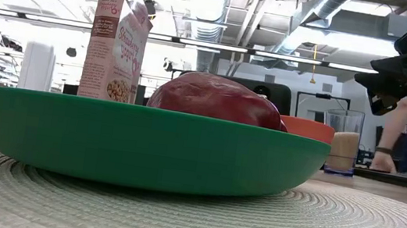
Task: Arrange a breakfast setting
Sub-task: Put the blue spoon on the white mat from the orange cup
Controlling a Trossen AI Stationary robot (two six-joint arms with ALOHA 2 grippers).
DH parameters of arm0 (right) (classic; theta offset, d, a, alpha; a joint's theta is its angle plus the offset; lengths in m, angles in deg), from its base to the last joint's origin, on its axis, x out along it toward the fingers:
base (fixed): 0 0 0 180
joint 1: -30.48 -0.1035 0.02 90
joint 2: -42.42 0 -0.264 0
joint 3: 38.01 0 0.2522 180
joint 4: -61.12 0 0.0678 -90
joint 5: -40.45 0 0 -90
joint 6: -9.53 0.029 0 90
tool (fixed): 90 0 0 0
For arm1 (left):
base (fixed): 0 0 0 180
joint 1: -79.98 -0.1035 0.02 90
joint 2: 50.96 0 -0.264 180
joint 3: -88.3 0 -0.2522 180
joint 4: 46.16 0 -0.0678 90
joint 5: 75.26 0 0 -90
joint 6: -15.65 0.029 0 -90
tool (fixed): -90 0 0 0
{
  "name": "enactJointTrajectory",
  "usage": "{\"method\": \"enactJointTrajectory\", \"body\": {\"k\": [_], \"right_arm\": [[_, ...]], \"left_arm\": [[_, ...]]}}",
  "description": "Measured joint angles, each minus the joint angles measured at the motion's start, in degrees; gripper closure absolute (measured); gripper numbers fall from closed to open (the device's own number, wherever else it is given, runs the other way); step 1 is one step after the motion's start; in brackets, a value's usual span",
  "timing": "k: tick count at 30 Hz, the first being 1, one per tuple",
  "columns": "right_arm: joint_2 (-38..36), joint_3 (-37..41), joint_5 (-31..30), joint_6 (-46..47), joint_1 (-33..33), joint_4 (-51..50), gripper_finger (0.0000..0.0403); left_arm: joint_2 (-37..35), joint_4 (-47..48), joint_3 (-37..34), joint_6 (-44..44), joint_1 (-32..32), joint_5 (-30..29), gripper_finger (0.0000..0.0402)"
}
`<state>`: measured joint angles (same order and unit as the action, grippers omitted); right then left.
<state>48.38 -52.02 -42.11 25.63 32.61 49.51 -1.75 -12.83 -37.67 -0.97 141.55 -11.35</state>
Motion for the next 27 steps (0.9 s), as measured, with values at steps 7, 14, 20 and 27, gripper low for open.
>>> {"method": "enactJointTrajectory", "body": {"k": [7, 14, 20, 27], "right_arm": [[0.0, 0.0, 0.0, 0.0, 0.0, 0.0, 0.0227], [0.0, 0.0, 0.0, 0.0, 0.0, 0.0, 0.0227], [0.0, 0.0, 0.0, 0.0, 0.0, 0.0, 0.0227], [0.0, 0.0, 0.0, 0.0, 0.0, 0.0, 0.0227]], "left_arm": [[4.1, 0.0, 0.0, -4.9, 3.3, -4.3, 0.0231], [7.6, -3.5, 0.0, -6.9, 6.5, -9.7, 0.0231], [10.8, -6.7, 0.0, -8.1, 6.9, -10.7, 0.0231], [14.5, -10.8, -0.1, -8.0, 6.9, -10.6, 0.0231]]}}
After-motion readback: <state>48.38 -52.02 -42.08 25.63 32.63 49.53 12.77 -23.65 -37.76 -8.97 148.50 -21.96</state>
